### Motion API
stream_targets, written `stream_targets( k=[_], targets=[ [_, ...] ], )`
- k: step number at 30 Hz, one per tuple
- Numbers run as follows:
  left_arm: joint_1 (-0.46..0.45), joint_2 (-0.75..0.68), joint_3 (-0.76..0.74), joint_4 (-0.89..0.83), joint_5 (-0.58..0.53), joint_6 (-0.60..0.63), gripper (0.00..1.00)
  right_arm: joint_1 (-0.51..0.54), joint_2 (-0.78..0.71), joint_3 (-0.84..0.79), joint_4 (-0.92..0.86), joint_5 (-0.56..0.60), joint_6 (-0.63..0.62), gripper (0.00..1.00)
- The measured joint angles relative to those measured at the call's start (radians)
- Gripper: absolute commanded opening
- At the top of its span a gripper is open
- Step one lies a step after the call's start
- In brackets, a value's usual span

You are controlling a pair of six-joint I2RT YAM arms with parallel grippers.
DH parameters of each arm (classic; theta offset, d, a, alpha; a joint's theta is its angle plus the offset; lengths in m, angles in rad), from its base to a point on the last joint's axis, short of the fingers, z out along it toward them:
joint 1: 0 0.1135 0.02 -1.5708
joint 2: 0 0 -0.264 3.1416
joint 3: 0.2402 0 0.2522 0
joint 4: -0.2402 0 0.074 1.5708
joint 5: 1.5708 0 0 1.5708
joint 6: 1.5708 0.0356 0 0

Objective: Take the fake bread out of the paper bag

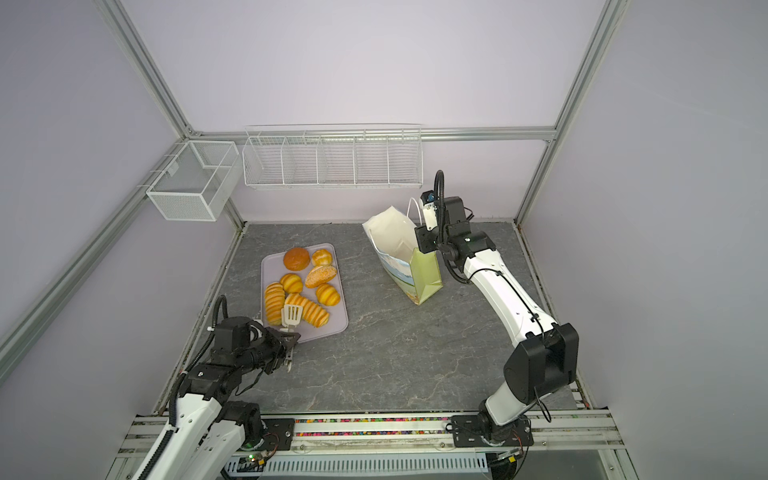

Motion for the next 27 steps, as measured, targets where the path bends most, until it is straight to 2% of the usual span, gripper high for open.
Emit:
stream_targets(
  k=[14, 23, 27],
  targets=[
    [0.002, 0.026, -0.016, 0.060, 0.017, -0.035, 0.00, -0.032, -0.035, 0.033, -0.030, -0.035, 0.016, 0.68],
    [0.002, 0.022, -0.014, 0.010, 0.045, -0.031, 0.00, -0.032, -0.077, 0.053, -0.056, -0.087, 0.023, 0.69],
    [0.002, 0.020, 0.008, -0.043, 0.042, -0.018, 0.11, -0.032, -0.106, 0.053, -0.056, -0.090, 0.027, 0.69]
  ],
)
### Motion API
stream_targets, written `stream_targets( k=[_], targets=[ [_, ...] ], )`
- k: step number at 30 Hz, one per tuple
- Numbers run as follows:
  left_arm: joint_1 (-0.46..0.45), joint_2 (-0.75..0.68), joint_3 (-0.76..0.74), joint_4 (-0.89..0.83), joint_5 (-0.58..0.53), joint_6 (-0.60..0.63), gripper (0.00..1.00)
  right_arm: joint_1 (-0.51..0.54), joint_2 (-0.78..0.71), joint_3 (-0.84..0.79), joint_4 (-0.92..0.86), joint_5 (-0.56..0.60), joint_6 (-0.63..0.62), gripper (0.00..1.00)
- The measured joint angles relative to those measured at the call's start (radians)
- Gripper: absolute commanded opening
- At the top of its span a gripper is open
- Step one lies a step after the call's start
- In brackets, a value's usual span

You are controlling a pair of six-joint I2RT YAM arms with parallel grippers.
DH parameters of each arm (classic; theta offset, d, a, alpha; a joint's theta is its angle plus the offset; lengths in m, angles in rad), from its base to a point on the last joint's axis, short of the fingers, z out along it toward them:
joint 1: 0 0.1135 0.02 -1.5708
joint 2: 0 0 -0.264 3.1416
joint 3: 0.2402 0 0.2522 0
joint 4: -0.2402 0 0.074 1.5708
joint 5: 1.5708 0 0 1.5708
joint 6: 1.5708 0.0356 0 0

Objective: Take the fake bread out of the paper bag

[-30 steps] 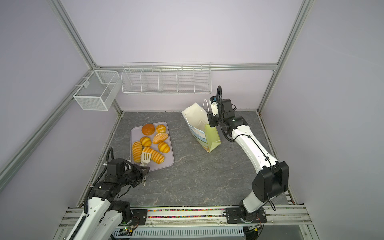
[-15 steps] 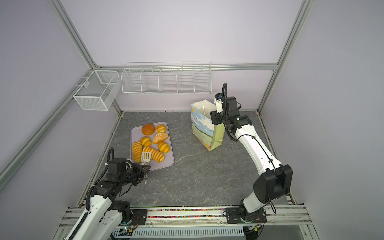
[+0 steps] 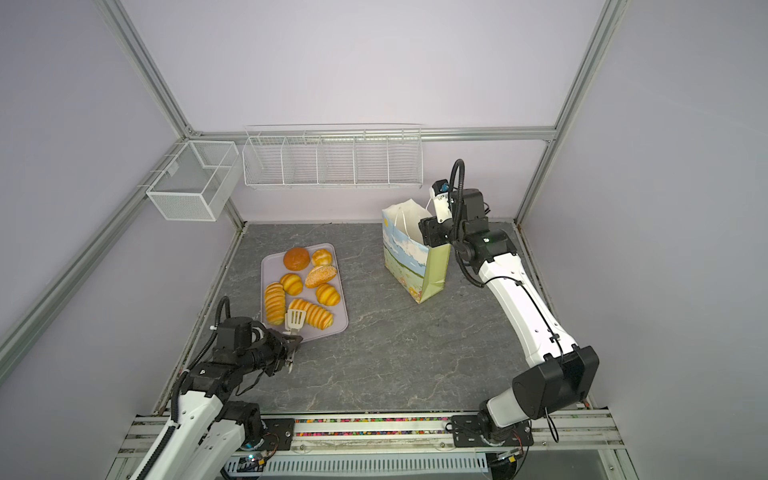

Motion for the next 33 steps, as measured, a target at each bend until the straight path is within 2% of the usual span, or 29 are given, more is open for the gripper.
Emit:
stream_targets(
  k=[2, 8, 17, 24, 33],
  targets=[
    [0.000, 0.001, 0.023, -0.029, -0.002, 0.012, 0.19, 0.000, -0.020, 0.000, 0.000, 0.000, 0.000, 0.69],
    [0.000, 0.010, 0.092, -0.104, -0.022, 0.053, 0.33, 0.000, -0.109, -0.010, 0.002, 0.005, 0.001, 0.69],
    [0.000, 0.008, 0.119, -0.164, -0.036, 0.089, 0.40, 0.000, -0.162, -0.021, 0.001, 0.009, 0.000, 0.69],
    [0.000, 0.005, 0.193, -0.231, -0.060, 0.130, 0.38, 0.000, -0.201, -0.055, -0.004, 0.029, 0.000, 0.69],
    [0.000, 0.055, 0.404, -0.355, -0.116, 0.237, 0.18, 0.000, -0.282, -0.144, -0.019, 0.077, -0.006, 0.69]
  ],
)
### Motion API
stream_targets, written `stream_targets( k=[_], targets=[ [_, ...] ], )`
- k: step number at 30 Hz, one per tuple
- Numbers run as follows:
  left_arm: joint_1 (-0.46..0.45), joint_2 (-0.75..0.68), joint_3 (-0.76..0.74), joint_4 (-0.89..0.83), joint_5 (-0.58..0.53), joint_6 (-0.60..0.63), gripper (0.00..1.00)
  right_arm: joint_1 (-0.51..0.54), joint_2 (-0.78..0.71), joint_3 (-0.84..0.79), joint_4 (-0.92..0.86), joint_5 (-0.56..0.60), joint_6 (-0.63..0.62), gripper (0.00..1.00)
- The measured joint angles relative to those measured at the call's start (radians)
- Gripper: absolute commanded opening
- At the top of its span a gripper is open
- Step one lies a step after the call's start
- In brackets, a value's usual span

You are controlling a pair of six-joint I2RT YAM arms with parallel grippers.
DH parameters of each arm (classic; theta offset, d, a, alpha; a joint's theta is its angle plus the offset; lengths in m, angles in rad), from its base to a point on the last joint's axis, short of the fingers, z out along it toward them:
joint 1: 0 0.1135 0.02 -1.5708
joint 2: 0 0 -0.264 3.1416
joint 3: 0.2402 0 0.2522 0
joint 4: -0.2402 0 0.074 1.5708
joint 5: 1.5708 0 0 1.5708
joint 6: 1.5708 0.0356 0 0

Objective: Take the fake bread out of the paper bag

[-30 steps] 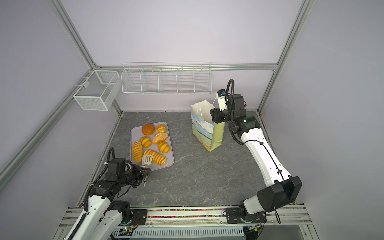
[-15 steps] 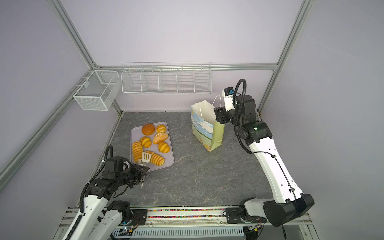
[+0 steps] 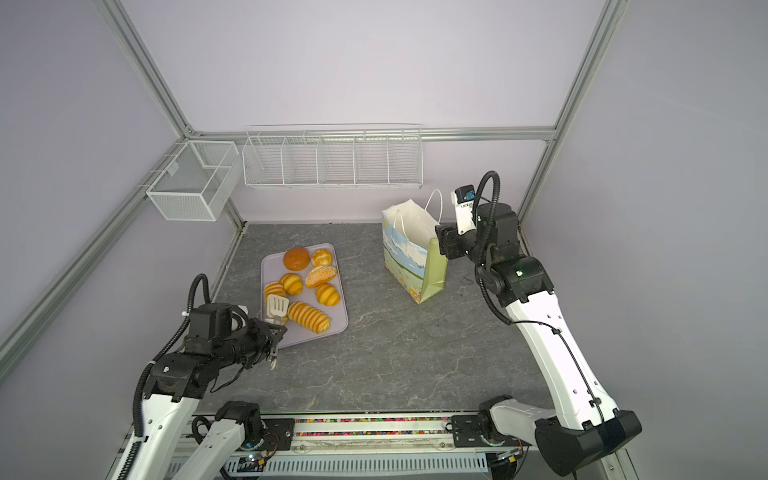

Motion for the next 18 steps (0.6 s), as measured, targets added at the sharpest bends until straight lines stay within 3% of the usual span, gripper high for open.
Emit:
stream_targets(
  k=[7, 14, 18],
  targets=[
    [-0.044, 0.120, 0.101, 0.018, -0.053, 0.065, 0.14, -0.001, -0.076, -0.104, -0.046, 0.069, -0.002, 0.68],
    [-0.294, 0.384, 0.185, 0.172, -0.176, 0.082, 0.14, -0.044, -0.145, -0.214, -0.101, 0.116, 0.025, 0.67],
    [-0.388, 0.556, 0.228, 0.292, -0.228, 0.107, 0.14, -0.085, -0.195, -0.288, -0.109, 0.111, 0.052, 0.67]
  ],
)
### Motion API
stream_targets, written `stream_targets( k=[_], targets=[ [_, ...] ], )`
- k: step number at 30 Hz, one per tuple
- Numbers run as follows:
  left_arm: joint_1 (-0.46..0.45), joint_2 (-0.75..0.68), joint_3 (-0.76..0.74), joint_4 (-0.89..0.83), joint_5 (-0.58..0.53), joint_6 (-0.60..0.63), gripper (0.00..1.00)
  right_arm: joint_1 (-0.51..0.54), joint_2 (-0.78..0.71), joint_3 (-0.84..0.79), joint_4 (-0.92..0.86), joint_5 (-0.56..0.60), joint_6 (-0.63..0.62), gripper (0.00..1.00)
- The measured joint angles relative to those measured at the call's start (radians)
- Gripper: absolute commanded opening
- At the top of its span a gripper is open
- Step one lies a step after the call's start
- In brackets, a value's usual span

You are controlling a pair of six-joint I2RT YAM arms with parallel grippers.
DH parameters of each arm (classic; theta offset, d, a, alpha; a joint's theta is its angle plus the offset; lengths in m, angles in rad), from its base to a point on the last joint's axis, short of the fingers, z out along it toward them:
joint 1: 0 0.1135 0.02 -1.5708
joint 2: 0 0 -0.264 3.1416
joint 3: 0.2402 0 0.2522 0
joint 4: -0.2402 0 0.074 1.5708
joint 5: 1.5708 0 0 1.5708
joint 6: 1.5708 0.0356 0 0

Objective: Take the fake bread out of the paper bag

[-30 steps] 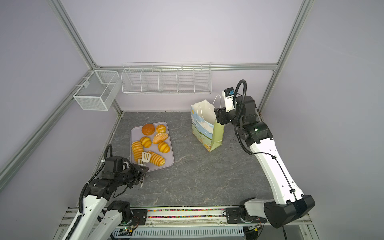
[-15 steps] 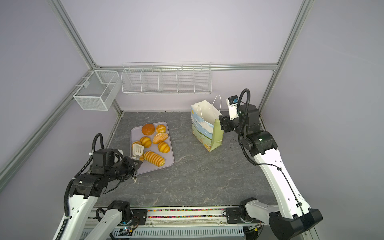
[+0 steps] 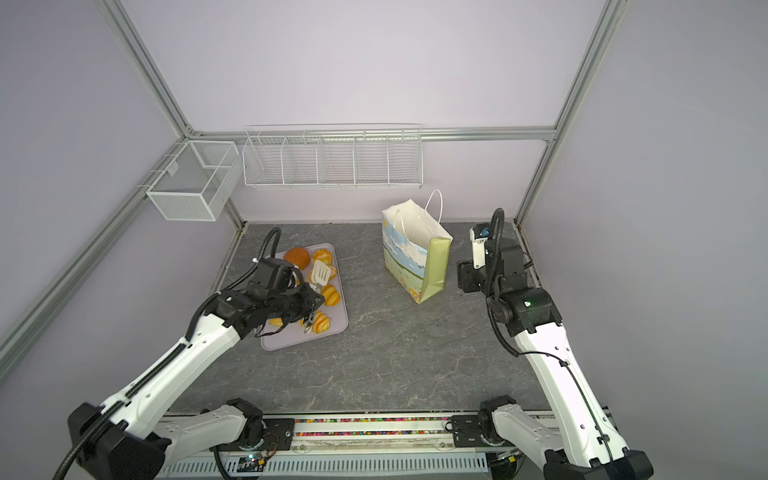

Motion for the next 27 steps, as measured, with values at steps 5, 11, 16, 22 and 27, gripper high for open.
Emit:
stream_targets(
  k=[5, 11, 16, 22, 27],
  targets=[
    [-0.081, 0.254, 0.116, 0.117, -0.045, 0.044, 0.18, -0.059, -0.048, -0.117, 0.014, -0.023, 0.059, 0.71],
    [-0.151, 0.533, 0.275, 0.217, -0.043, 0.063, 0.19, -0.088, -0.085, -0.266, 0.087, -0.032, 0.133, 0.71],
    [-0.196, 0.696, 0.337, 0.273, -0.054, 0.063, 0.24, -0.088, -0.161, -0.396, 0.172, -0.026, 0.165, 0.71],
    [-0.238, 0.795, 0.366, 0.288, -0.067, 0.056, 0.37, -0.089, -0.169, -0.459, 0.236, -0.026, 0.182, 0.72],
    [-0.251, 0.802, 0.370, 0.281, -0.074, 0.064, 0.52, -0.089, -0.142, -0.473, 0.278, -0.029, 0.190, 0.72]
  ],
)
